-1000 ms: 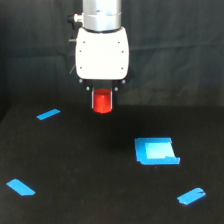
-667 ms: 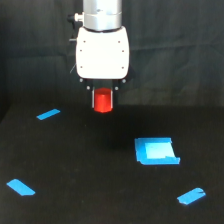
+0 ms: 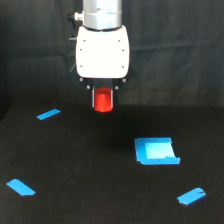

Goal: Pick up the red object from the table

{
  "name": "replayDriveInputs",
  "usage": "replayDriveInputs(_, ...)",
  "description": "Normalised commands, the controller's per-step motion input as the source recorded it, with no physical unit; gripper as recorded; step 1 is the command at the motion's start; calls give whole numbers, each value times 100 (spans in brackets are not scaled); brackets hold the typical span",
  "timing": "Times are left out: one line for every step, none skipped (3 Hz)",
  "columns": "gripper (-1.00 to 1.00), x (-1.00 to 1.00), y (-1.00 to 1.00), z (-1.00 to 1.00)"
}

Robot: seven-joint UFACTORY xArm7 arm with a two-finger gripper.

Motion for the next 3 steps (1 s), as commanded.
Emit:
replayDriveInputs(-96, 0, 7, 9)
replayDriveInputs(-99, -1, -4, 12)
replayDriveInputs(-93, 3, -8, 8)
